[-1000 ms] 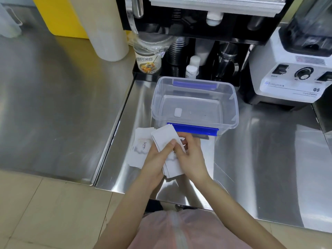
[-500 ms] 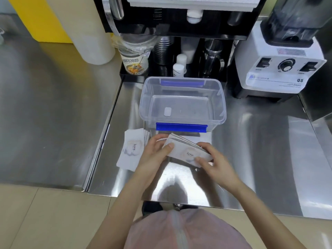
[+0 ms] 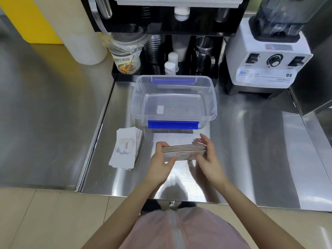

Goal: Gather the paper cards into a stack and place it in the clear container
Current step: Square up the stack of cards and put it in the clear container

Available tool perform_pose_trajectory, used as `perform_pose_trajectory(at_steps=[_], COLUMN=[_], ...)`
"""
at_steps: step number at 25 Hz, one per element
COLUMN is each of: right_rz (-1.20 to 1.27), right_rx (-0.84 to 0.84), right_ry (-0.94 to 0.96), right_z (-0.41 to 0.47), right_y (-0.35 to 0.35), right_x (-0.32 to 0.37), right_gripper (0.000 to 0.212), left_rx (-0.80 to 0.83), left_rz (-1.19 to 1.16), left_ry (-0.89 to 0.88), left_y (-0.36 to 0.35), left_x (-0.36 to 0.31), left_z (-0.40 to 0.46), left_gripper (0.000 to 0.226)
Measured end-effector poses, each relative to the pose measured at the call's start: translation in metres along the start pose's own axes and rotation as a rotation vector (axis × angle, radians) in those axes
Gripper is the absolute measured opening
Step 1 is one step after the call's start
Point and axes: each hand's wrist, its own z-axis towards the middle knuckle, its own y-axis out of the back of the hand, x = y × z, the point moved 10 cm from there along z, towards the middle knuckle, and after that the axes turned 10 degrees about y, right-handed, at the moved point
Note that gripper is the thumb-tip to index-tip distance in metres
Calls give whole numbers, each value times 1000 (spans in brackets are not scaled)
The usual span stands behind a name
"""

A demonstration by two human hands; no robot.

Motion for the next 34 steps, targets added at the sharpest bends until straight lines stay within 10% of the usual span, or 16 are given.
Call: perform_pose_trajectory(at_steps=[17, 24, 34], right_rz=[-130, 32, -216], right_rx=[34, 164, 424], right_ry=[47, 81, 81], right_z=[0, 11, 32], right_y=[13, -22, -113], right_x=[10, 53, 89], right_gripper=[23, 15, 15], left_rx=[32, 26, 137], left_rz=[-33, -458, -87], left_ry=[-32, 41, 107], left_y=[15, 72, 133], left_x=[-26, -41, -38], left_z=[-7, -11, 5], left_gripper=[32, 24, 32])
